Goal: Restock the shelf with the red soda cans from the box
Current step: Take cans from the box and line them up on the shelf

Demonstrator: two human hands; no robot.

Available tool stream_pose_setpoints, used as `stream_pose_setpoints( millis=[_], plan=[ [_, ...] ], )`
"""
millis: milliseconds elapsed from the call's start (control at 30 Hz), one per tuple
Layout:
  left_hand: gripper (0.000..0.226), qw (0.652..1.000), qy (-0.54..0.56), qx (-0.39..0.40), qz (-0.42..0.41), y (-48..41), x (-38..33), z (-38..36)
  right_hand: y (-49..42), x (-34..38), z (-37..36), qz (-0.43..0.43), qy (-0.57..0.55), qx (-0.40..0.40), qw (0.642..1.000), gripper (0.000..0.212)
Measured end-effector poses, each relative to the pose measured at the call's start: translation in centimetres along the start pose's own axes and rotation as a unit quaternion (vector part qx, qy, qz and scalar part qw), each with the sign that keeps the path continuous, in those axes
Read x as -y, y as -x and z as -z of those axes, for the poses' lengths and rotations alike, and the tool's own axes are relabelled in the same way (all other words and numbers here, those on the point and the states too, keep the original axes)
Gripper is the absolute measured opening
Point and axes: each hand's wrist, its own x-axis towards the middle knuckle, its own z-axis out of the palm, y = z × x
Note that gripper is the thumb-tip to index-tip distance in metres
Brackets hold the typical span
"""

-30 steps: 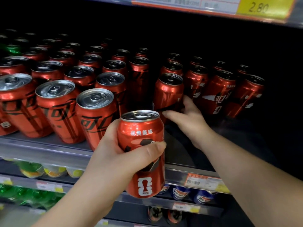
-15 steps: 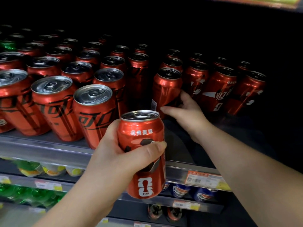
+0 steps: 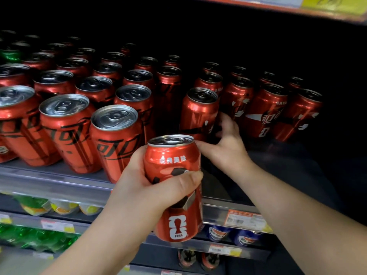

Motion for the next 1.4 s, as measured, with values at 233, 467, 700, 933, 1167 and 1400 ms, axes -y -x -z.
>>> stream_pose_setpoints(
  millis=[233,467,700,933,1167,1400],
  plan=[
    [0.05,1.0,0.001,-0.012,-0.022,-0.2,-0.1,-0.1,-0.5,1.0,-0.6,-0.011,-0.037,-0.028,0.999,0.097],
    [0.054,0.995,-0.006,0.031,-0.093,-1.1,-1.4,-0.6,-0.1,1.1,1.2,-0.044,-0.115,0.079,0.989,0.089],
    [0.057,0.986,-0.073,0.021,-0.152,-3.3,0.0,-1.3,-1.4,0.6,0.0,-0.054,-0.067,0.01,0.996,0.086],
    [0.067,0.983,-0.084,0.041,-0.159,-3.6,1.0,-1.0,-1.0,-0.3,1.0,-0.048,-0.035,0.066,0.996,0.08],
    [0.065,0.986,-0.089,0.059,-0.124,-4.1,1.5,-0.3,-1.6,0.1,0.8,-0.051,-0.041,0.065,0.996,0.079],
    [0.063,0.985,-0.101,0.062,-0.128,-3.9,1.5,-0.5,-1.4,0.1,0.8,-0.05,-0.036,0.059,0.996,0.083]
  ],
)
